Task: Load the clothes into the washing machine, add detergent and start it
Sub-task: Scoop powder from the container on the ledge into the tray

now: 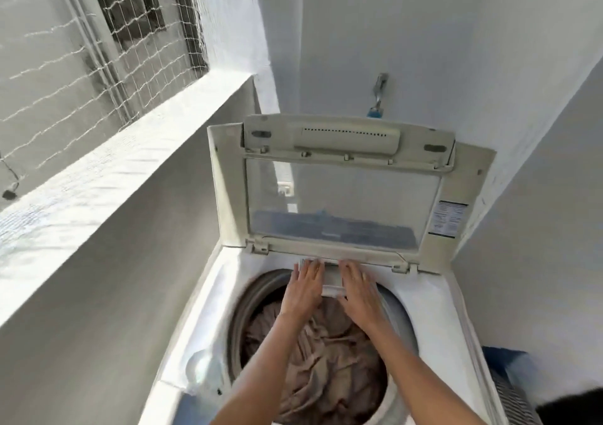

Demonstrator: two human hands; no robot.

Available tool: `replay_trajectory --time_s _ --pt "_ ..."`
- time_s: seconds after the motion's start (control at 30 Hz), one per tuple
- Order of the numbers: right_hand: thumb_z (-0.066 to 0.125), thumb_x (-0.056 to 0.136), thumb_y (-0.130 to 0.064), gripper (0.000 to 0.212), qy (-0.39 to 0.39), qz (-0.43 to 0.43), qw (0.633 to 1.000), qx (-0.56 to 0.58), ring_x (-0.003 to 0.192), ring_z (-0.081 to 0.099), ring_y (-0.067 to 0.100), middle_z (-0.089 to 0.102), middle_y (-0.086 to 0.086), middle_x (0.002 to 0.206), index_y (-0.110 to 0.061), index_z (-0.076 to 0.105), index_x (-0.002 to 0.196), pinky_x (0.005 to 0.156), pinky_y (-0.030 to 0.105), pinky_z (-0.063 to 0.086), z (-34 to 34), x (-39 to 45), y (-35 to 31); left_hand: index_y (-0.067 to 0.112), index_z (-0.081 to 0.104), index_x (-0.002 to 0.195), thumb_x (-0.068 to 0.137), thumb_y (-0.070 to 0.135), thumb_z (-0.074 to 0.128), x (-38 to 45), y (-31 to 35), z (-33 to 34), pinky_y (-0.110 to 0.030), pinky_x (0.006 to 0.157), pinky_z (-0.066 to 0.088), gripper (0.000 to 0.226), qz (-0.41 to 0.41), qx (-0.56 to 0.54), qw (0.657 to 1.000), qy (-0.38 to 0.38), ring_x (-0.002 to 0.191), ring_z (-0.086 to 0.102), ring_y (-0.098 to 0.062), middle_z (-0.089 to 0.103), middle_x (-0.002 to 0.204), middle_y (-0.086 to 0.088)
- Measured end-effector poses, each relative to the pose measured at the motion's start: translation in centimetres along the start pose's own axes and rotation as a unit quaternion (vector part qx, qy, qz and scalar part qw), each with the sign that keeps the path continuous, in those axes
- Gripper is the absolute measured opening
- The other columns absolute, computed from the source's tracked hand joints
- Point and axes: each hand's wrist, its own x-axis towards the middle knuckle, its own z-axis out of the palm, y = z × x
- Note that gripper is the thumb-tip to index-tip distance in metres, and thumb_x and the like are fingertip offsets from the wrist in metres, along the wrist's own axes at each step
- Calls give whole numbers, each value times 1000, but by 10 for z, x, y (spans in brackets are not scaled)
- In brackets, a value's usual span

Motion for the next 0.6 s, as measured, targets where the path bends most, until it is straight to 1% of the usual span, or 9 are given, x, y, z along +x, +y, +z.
replay_trajectory --time_s 0.03,0.07,0.1,0.17,0.3,0.37,0.47,0.53,0.6 --pt "88 54 -27 86 7 -1 1000 -3 116 58 28 59 11 127 -8 53 130 92 42 52 0 8 2 8 67 115 48 29 87 6 -9 2 -41 89 53 73 8 4 1000 4 103 66 -27 67 113 -8" --pt "90 49 -34 87 12 -7 1000 -12 110 61 26 61 7 121 -11 56 125 88 38 54 0 14 2 8 65 118 46 33 87 13 -19 7 -41 91 52 79 25 6 1000 15 103 65 -27 65 114 -8" --pt "89 47 -41 86 22 -20 999 -22 107 61 23 62 4 118 -14 57 123 85 35 54 -1 19 3 9 63 120 47 36 86 17 -27 8 -41 93 51 81 41 9 999 25 104 63 -26 64 115 -7" --pt "83 51 -52 84 45 -45 997 -43 107 58 19 60 -1 117 -19 55 123 85 32 51 -2 21 8 11 58 124 53 45 82 24 -40 13 -39 96 50 83 76 -9 996 46 106 60 -25 60 117 -6" --pt "79 55 -58 79 71 -60 995 -46 106 53 16 59 -4 116 -24 54 123 83 32 50 0 22 17 18 50 126 59 57 76 28 -55 17 -31 93 48 82 119 -35 988 92 106 49 -18 55 116 1" --pt "79 57 -56 74 88 -57 994 -36 102 52 16 59 -5 112 -25 56 120 82 32 50 2 25 18 20 52 123 58 51 79 30 -56 16 -30 91 47 77 119 -53 987 99 106 45 -16 55 113 2" --pt "79 62 -50 56 137 -33 990 -30 94 49 15 60 -6 100 -26 59 108 75 32 48 8 31 14 22 61 109 54 39 84 39 -51 11 -29 83 48 62 100 -69 986 110 98 51 -16 59 102 4" --pt "78 66 -47 43 165 -19 985 -45 87 50 17 58 -6 92 -26 59 100 70 30 46 10 34 9 25 59 99 52 36 86 45 -47 11 -25 80 41 56 84 -55 988 114 88 55 -16 58 93 6" --pt "71 72 -47 33 193 -10 979 -67 83 48 17 56 -6 88 -26 57 94 69 28 42 15 36 7 26 54 95 53 32 86 49 -46 13 -27 78 35 54 68 -55 988 129 83 52 -16 57 88 6"
